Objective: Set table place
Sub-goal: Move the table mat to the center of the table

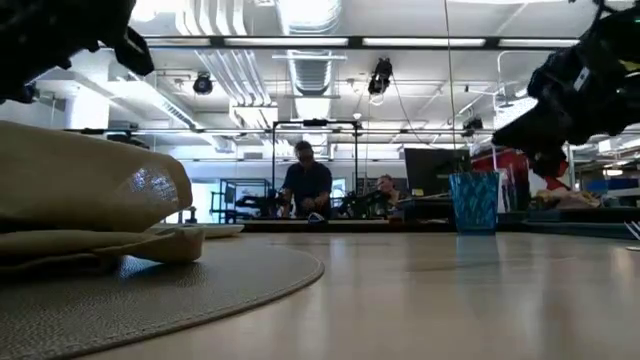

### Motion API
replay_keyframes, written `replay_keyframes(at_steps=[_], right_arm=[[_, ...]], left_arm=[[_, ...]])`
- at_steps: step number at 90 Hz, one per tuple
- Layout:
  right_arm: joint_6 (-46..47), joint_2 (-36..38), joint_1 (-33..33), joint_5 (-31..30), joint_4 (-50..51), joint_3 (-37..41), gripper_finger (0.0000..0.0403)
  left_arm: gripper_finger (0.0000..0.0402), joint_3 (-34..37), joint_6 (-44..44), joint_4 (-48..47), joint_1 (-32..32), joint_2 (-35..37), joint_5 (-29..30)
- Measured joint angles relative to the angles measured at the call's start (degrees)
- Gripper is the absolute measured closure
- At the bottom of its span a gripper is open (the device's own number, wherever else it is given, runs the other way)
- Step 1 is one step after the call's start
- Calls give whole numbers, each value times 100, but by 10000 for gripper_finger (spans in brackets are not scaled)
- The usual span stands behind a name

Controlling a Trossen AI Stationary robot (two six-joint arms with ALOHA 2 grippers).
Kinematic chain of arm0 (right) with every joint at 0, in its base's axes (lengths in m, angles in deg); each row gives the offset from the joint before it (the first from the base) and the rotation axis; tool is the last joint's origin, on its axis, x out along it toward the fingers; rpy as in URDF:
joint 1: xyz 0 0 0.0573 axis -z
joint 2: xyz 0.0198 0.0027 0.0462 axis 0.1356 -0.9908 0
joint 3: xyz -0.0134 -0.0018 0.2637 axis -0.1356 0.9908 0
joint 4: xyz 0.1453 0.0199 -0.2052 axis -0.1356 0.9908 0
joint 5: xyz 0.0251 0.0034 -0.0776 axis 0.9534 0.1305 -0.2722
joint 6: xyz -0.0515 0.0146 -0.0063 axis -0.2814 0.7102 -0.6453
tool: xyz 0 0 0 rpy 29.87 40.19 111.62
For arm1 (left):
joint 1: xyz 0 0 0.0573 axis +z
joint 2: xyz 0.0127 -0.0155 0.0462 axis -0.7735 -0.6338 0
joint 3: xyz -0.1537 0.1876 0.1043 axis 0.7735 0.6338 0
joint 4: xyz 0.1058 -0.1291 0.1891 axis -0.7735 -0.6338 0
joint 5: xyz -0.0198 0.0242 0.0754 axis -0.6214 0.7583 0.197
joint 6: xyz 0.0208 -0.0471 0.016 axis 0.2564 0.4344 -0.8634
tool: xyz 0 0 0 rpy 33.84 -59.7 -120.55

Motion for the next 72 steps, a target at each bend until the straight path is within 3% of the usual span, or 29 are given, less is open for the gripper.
replay_keyframes(at_steps=[7,15,20,33,40,51,59,72], right_arm=[[-79,-621,-32,25,-7,-366,371],[-262,-1430,-124,218,-39,-1030,371],[-384,-1969,-236,286,55,-1536,371],[-1017,-3333,-577,217,666,-2984,371],[-1170,-4105,-724,-90,1159,-3684,371],[-1255,-5374,-852,-528,2321,-4609,365],[-1211,-6206,-955,-436,2945,-5171,365],[-1451,-7038,-1337,-132,2649,-5807,397]], left_arm=[[402,0,-59,42,0,-172,405],[402,-27,410,94,1,-398,1655],[402,-50,497,161,11,-602,2070],[402,-220,391,402,4,-1228,1914],[402,-486,497,91,-1,-1639,1789],[402,-1374,1234,-1835,8,-2398,2075],[402,-2320,1779,-3700,-31,-3135,2089],[402,-3924,2014,-5749,-208,-4248,2141]])
